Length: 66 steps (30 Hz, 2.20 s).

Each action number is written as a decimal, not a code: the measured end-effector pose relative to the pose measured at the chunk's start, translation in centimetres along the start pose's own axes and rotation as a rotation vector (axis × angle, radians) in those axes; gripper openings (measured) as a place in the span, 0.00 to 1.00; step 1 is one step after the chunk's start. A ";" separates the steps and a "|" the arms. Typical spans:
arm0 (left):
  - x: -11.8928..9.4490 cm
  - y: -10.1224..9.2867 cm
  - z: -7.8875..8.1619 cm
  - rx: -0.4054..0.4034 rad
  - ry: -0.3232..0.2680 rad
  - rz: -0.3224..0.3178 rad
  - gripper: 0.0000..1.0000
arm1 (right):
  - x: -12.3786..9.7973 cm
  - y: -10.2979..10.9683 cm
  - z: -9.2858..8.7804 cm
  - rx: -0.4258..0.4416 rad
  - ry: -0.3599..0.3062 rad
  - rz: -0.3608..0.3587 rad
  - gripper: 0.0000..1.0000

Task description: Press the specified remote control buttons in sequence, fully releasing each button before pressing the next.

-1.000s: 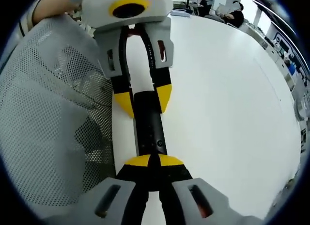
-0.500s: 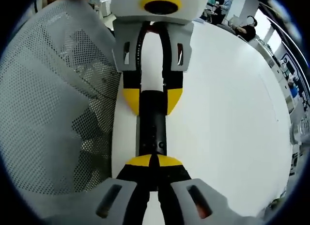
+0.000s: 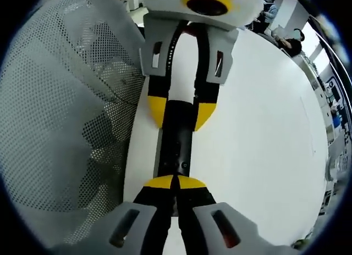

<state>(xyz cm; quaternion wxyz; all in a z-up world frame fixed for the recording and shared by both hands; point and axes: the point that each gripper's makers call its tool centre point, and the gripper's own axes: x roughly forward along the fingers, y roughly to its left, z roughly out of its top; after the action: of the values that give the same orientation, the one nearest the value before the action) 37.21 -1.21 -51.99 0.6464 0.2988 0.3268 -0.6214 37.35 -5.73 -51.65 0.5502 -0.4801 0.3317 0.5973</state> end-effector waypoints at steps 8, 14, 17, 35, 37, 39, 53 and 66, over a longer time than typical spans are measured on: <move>0.0 0.0 0.1 0.002 -0.001 -0.001 0.24 | -0.1 0.4 0.1 -0.360 0.052 0.102 0.00; -0.1 -0.1 0.1 -0.002 -0.015 -0.011 0.24 | -0.4 0.3 0.1 -0.356 -0.035 0.192 0.00; -0.1 -0.1 0.1 -0.001 -0.019 -0.012 0.24 | -0.5 0.4 0.0 -0.377 -0.054 0.201 0.00; -0.2 -0.1 -0.1 0.051 -0.006 -0.033 0.24 | -0.9 2.0 0.7 -0.983 -0.111 0.387 0.00; -0.2 -0.1 -0.1 0.050 -0.006 -0.034 0.24 | -1.1 2.0 0.5 -0.978 -0.095 0.400 0.00; -0.2 0.0 -0.1 0.048 -0.007 -0.034 0.24 | -1.1 2.0 0.0 -0.996 -0.088 0.413 0.00; -0.2 0.1 -0.5 0.047 -0.001 -0.037 0.24 | -0.9 2.5 -0.1 -1.351 -0.017 0.366 0.00; -0.2 0.0 -0.5 0.040 -0.001 -0.036 0.24 | -0.9 2.2 0.0 -1.086 -0.038 0.449 0.00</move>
<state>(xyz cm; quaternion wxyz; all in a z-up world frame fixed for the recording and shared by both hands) 37.23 -0.67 -52.16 0.6293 0.3052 0.3193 -0.6395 35.11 -6.42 -51.16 0.0914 -0.6003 0.0620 0.7921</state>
